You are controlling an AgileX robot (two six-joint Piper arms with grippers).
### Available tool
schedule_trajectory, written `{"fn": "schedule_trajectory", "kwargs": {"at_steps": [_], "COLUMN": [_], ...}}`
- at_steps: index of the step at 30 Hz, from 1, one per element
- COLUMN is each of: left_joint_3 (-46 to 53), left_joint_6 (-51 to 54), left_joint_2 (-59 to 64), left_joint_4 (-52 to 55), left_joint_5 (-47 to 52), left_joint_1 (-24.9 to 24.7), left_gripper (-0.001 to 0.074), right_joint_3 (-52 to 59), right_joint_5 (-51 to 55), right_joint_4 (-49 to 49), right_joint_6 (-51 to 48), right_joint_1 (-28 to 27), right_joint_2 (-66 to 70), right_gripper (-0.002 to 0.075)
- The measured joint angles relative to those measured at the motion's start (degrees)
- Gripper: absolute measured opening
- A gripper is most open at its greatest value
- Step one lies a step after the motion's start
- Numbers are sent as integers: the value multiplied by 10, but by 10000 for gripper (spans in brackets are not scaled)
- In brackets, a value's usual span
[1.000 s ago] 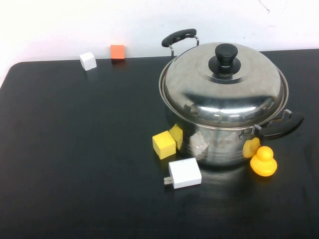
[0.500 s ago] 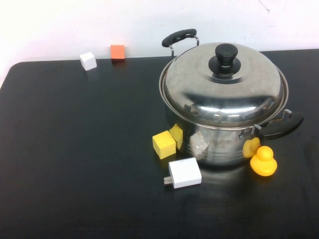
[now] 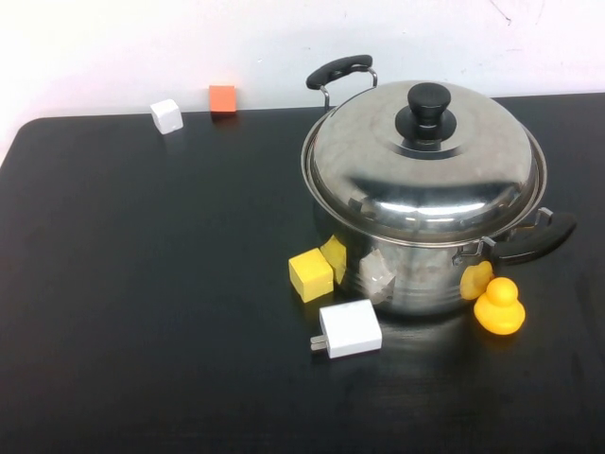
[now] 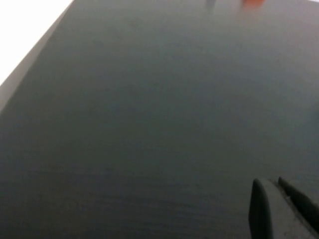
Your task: Cover the pot
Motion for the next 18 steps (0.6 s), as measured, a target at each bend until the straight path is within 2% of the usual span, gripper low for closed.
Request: {"fn": "schedule_trajectory", "kwargs": {"at_steps": [18], "left_joint_3": [0], "left_joint_6": [15], "left_joint_2": [0], "left_joint_4": [0], "left_joint_5": [0], "left_joint_1": [0], "left_gripper": [-1], "right_joint_3": [0], "right_joint_5": [0], "right_joint_4": [0], "right_joint_6": [0], "right_joint_1": [0], "right_joint_2": [0], "right_gripper": [-2]}}
